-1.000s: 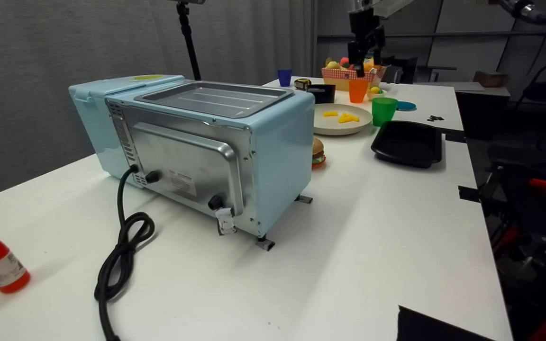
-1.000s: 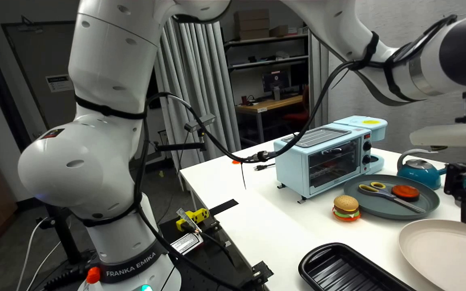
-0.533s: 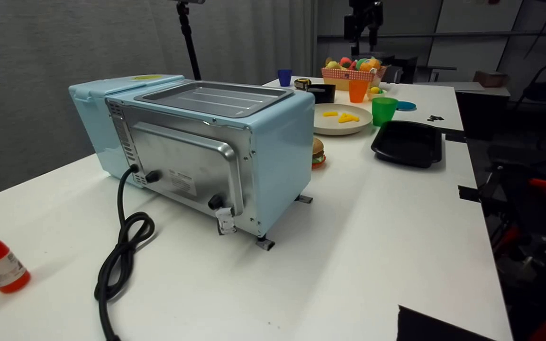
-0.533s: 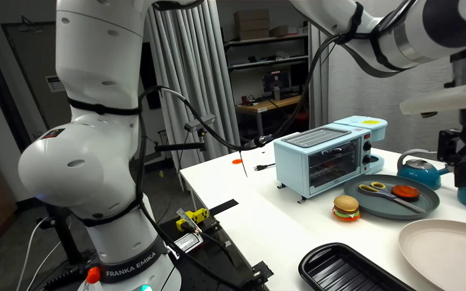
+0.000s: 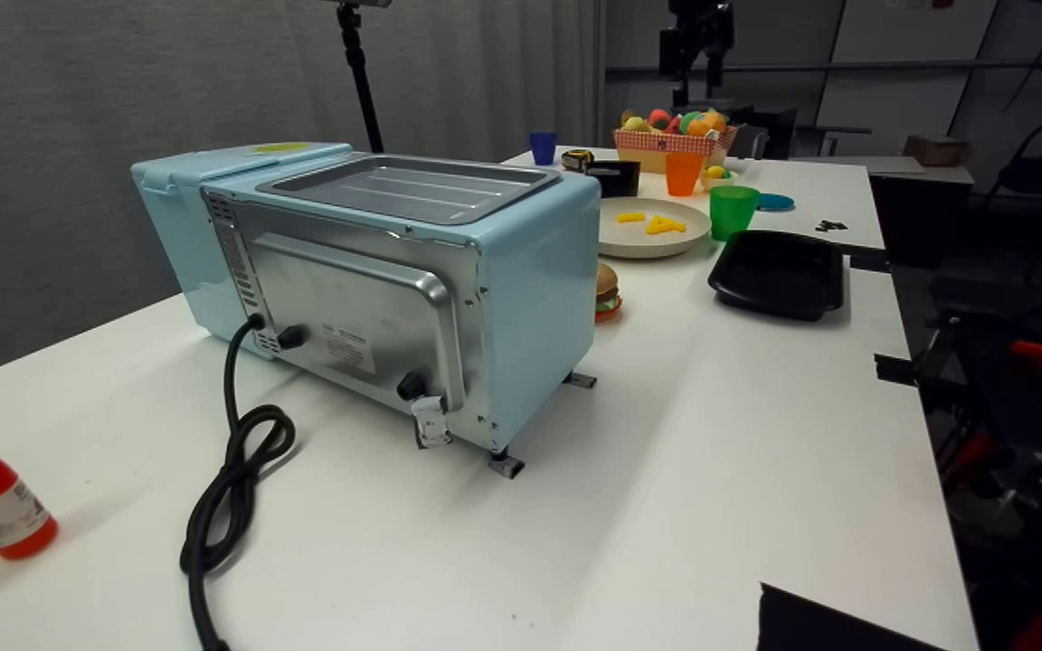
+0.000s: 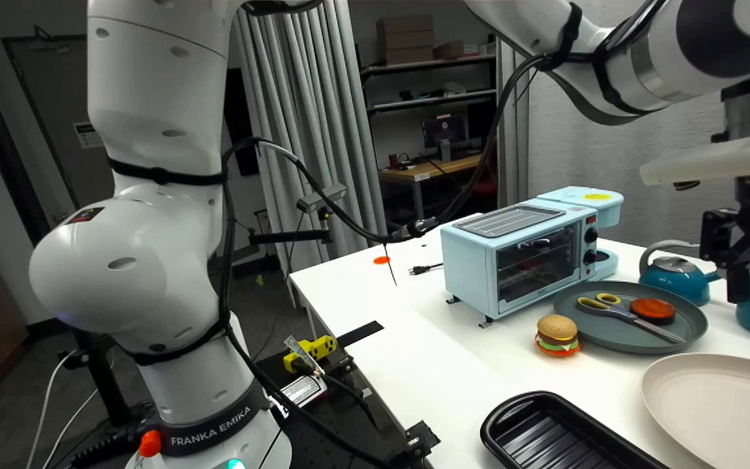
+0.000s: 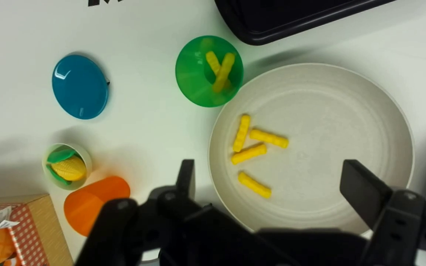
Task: Pick up two fries from the plate and place them in the green cup.
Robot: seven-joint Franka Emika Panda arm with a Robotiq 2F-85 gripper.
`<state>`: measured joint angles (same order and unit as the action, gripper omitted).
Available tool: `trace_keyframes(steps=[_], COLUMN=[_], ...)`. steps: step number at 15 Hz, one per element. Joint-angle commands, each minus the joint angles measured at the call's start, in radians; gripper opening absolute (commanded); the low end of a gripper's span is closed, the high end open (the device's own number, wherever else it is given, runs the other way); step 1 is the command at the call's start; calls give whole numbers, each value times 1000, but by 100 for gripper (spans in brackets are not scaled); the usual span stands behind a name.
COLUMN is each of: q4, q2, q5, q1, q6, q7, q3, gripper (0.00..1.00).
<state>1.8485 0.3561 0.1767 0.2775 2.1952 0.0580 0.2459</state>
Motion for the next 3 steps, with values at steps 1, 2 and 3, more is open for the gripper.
trace_keyframes(steps=[1, 2, 3], q4=[-3, -2, -2], q2=[1, 1, 1], q5=[-1, -1, -1], q1=[0, 0, 0], q6=[-2, -2, -2], q7=[1, 1, 1], q3=[1, 1, 1], gripper=[100, 100, 100])
